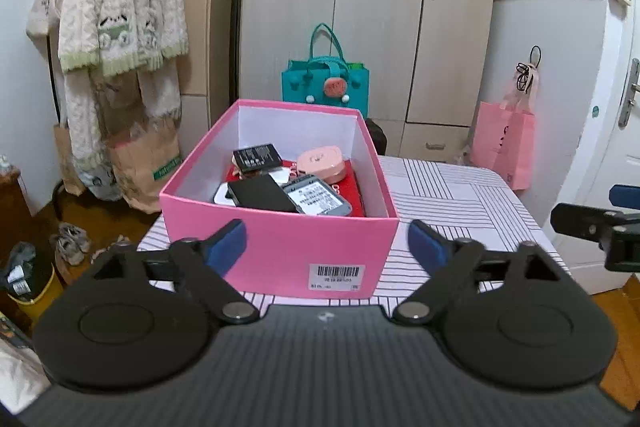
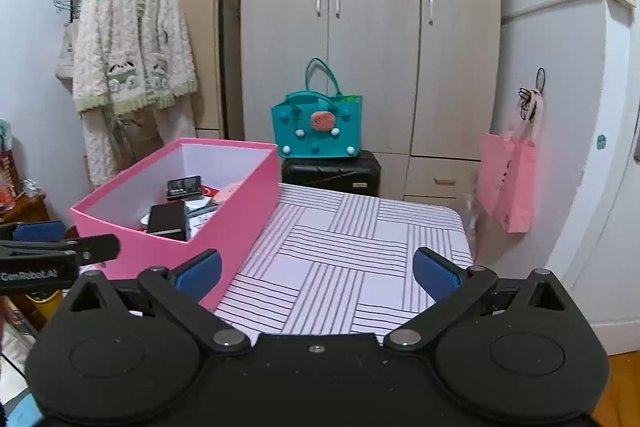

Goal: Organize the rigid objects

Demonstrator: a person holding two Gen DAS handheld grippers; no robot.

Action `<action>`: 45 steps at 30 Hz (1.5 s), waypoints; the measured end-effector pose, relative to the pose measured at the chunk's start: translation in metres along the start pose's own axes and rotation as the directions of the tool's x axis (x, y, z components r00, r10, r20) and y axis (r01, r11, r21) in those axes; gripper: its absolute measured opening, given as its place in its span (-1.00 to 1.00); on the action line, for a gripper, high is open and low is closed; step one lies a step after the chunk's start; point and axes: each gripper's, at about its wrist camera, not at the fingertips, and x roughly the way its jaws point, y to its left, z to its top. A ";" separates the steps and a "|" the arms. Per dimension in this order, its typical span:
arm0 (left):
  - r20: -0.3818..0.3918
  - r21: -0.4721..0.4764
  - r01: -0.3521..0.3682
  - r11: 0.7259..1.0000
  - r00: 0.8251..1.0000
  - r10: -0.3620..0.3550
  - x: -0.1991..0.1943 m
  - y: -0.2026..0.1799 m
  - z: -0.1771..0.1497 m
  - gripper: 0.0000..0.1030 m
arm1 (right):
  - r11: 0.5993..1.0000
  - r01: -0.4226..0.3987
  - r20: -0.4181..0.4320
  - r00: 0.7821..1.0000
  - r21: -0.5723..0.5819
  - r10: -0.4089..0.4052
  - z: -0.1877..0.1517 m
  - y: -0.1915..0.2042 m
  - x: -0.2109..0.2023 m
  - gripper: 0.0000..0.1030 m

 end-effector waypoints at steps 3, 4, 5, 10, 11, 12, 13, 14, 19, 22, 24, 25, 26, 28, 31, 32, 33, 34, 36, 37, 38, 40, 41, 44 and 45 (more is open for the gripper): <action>0.013 0.016 -0.009 1.000 1.000 0.009 -0.001 -0.004 -0.001 0.97 | 1.000 -0.009 0.005 1.000 0.005 0.009 -0.001 0.001 -0.002 1.00; 0.012 0.019 -0.011 1.000 1.000 0.011 0.000 -0.005 -0.002 1.00 | 1.000 -0.012 0.006 1.000 0.009 0.012 -0.002 0.000 -0.003 1.00; 0.012 0.021 -0.011 1.000 1.000 0.010 0.000 -0.006 -0.003 1.00 | 1.000 -0.015 0.006 1.000 0.013 0.014 -0.003 0.000 -0.004 1.00; -0.015 0.020 -0.024 1.000 1.000 0.024 0.005 -0.010 -0.005 1.00 | 1.000 -0.010 0.002 1.000 0.024 0.010 -0.006 -0.002 -0.004 1.00; -0.018 0.016 -0.028 0.999 0.999 0.028 0.005 -0.010 -0.006 1.00 | 1.000 -0.006 0.002 1.000 0.028 0.006 -0.006 -0.004 -0.004 1.00; -0.021 0.012 -0.034 0.999 0.999 0.034 0.004 -0.010 -0.006 1.00 | 1.000 -0.001 0.002 1.000 0.031 0.001 -0.006 -0.005 -0.004 1.00; -0.024 0.010 -0.041 0.999 0.999 0.041 0.004 -0.010 -0.006 1.00 | 0.999 0.004 0.003 1.000 0.037 -0.004 -0.007 -0.006 -0.004 1.00; -0.027 0.011 -0.052 0.999 0.998 0.052 0.004 -0.010 -0.006 1.00 | 0.999 0.006 0.003 1.000 0.044 -0.006 -0.007 -0.008 -0.004 1.00; -0.047 0.022 -0.081 0.996 0.995 0.082 0.003 -0.013 -0.007 1.00 | 0.998 0.024 -0.003 1.000 0.063 -0.024 -0.011 -0.008 -0.002 1.00; -0.049 0.034 -0.086 0.996 0.995 0.087 0.000 -0.016 -0.009 1.00 | 0.998 0.038 -0.001 0.999 0.049 -0.038 -0.015 -0.004 -0.003 1.00; -0.048 0.044 -0.088 0.995 0.995 0.090 -0.001 -0.018 -0.009 1.00 | 0.998 0.045 -0.007 0.999 0.054 -0.045 -0.017 -0.005 -0.002 1.00; -0.050 0.047 -0.090 0.995 0.995 0.092 -0.001 -0.019 -0.009 1.00 | 0.997 0.052 -0.012 0.999 0.057 -0.051 -0.018 -0.005 0.000 1.00; -0.051 0.051 -0.091 0.995 0.994 0.093 -0.001 -0.020 -0.009 1.00 | 0.997 0.060 -0.015 0.998 0.055 -0.059 -0.018 -0.005 0.001 1.00; -0.050 0.059 -0.092 0.994 0.994 0.095 -0.002 -0.021 -0.010 1.00 | 0.995 0.087 -0.019 0.996 0.048 -0.086 -0.019 -0.004 0.003 1.00; -0.042 0.058 -0.099 0.993 0.994 0.101 -0.003 -0.022 -0.010 1.00 | 0.991 0.124 -0.032 0.992 0.055 -0.123 -0.021 -0.005 0.006 1.00; -0.041 0.058 -0.102 0.993 0.994 0.105 -0.003 -0.022 -0.011 1.00 | 0.990 0.131 -0.035 0.991 0.056 -0.129 -0.022 -0.006 0.007 1.00; -0.040 0.060 -0.106 0.993 0.993 0.109 -0.003 -0.023 -0.011 1.00 | 0.989 0.135 -0.036 0.991 0.056 -0.133 -0.022 -0.006 0.007 1.00; -0.041 0.062 -0.110 0.992 0.993 0.113 -0.003 -0.023 -0.011 1.00 | 0.989 0.137 -0.036 0.990 0.058 -0.135 -0.022 -0.007 0.007 1.00; -0.044 0.060 -0.118 0.991 0.992 0.121 -0.003 -0.024 -0.011 1.00 | 0.988 0.138 -0.038 0.990 0.062 -0.136 -0.022 -0.008 0.007 1.00; -0.047 0.058 -0.121 0.991 0.991 0.124 -0.003 -0.024 -0.011 1.00 | 0.988 0.138 -0.038 0.990 0.063 -0.136 -0.022 -0.008 0.007 1.00; -0.048 0.056 -0.122 0.991 0.991 0.125 -0.002 -0.024 -0.010 1.00 | 0.989 0.137 -0.037 0.990 0.063 -0.135 -0.022 -0.009 0.007 1.00; -0.046 0.054 -0.120 0.991 0.991 0.122 -0.002 -0.023 -0.010 1.00 | 0.989 0.135 -0.034 0.990 0.060 -0.133 -0.021 -0.008 0.007 1.00; -0.041 0.051 -0.121 0.991 0.992 0.123 -0.003 -0.023 -0.010 1.00 | 0.989 0.133 -0.031 0.991 0.058 -0.131 -0.021 -0.008 0.007 1.00; -0.039 0.061 -0.128 0.990 0.991 0.131 -0.002 -0.025 -0.010 1.00 | 0.991 0.125 -0.030 0.992 0.054 -0.123 -0.023 -0.005 0.007 1.00; -0.043 0.067 -0.126 0.990 0.991 0.129 -0.002 -0.025 -0.011 1.00 | 0.991 0.122 -0.030 0.992 0.052 -0.120 -0.023 -0.005 0.008 1.00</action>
